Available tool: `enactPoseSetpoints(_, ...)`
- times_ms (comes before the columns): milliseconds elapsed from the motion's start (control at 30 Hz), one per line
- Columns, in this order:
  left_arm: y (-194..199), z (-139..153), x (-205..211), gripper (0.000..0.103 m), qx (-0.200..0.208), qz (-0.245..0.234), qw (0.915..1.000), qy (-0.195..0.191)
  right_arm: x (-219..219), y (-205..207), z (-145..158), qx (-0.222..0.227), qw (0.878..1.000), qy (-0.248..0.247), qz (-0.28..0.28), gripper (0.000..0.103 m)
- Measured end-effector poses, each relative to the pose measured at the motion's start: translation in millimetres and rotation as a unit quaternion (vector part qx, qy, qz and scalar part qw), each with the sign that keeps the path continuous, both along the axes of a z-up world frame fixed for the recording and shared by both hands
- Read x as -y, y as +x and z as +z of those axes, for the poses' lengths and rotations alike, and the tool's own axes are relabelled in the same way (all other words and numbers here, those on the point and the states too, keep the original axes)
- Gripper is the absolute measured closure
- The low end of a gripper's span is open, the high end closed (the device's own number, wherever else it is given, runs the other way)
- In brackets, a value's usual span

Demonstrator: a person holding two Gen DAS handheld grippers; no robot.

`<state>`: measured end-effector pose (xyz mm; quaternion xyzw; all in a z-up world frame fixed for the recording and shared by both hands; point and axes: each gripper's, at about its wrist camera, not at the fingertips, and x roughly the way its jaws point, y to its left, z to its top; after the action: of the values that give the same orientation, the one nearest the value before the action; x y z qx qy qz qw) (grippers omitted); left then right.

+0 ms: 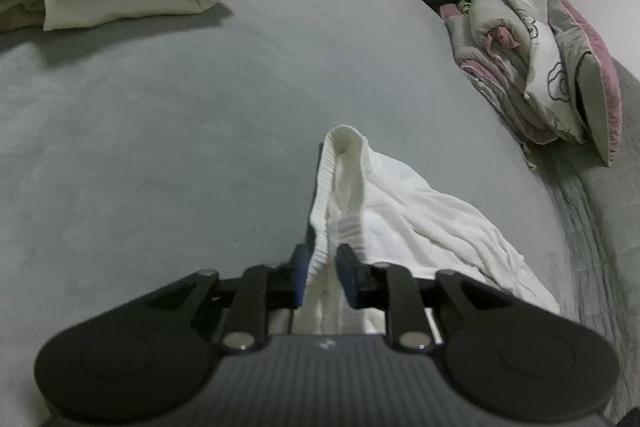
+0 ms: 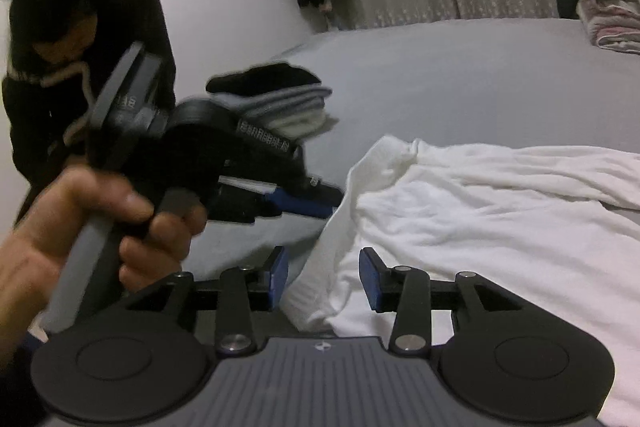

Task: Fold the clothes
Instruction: 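Fold the held cuff with the left tool across the garment body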

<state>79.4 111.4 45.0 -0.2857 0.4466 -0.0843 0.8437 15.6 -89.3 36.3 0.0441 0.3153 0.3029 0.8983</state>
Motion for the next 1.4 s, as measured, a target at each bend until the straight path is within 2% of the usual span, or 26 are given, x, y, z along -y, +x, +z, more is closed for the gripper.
enactPoseSetpoints(33,2,-1,1,0.067,-0.001,-0.003,1.0,0.002,1,0,-2,-0.002,1.0,-0.005,-0.002,0.063)
enactPoseSetpoints(100,4,-3,4,0.057,0.002,-0.009,0.9999,0.006,5,4,-5,-0.01,1.0,-0.005,-0.009,0.063)
enactPoseSetpoints(200,7,-6,6,0.056,0.008,-0.013,0.9999,0.009,10,10,-6,-0.015,1.0,-0.003,-0.019,0.063)
enactPoseSetpoints(267,9,-9,6,0.06,0.009,-0.015,0.9998,0.002,11,10,-6,-0.016,1.0,-0.002,-0.02,0.063)
enactPoseSetpoints(300,11,-10,7,0.074,0.008,-0.021,0.9997,0.001,11,9,-6,-0.016,1.0,-0.002,-0.019,0.063)
enactPoseSetpoints(333,12,-11,9,0.096,0.007,-0.026,0.9996,0.0,11,9,-5,-0.015,1.0,-0.003,-0.018,0.063)
enactPoseSetpoints(433,14,-15,11,0.097,0.002,-0.035,0.9994,0.0,9,9,-6,-0.011,1.0,-0.009,-0.019,0.063)
enactPoseSetpoints(567,13,-14,-1,0.097,-0.002,-0.018,0.9997,-0.013,15,12,-6,-0.001,0.999,-0.021,-0.035,0.063)
enactPoseSetpoints(800,5,-9,-26,0.097,0.004,0.005,0.9999,-0.015,49,35,-1,0.015,0.994,-0.057,-0.096,0.063)
enactPoseSetpoints(933,1,-4,-44,0.097,0.009,0.021,0.9995,-0.021,64,48,-3,0.003,0.992,-0.061,-0.114,0.063)
enactPoseSetpoints(1233,0,6,-79,0.097,0.013,0.057,0.9977,-0.034,58,48,-5,0.009,0.993,-0.078,-0.085,0.063)
enactPoseSetpoints(1400,3,14,-109,0.097,0.007,0.091,0.9956,-0.02,58,47,-3,0.009,0.994,-0.072,-0.079,0.063)
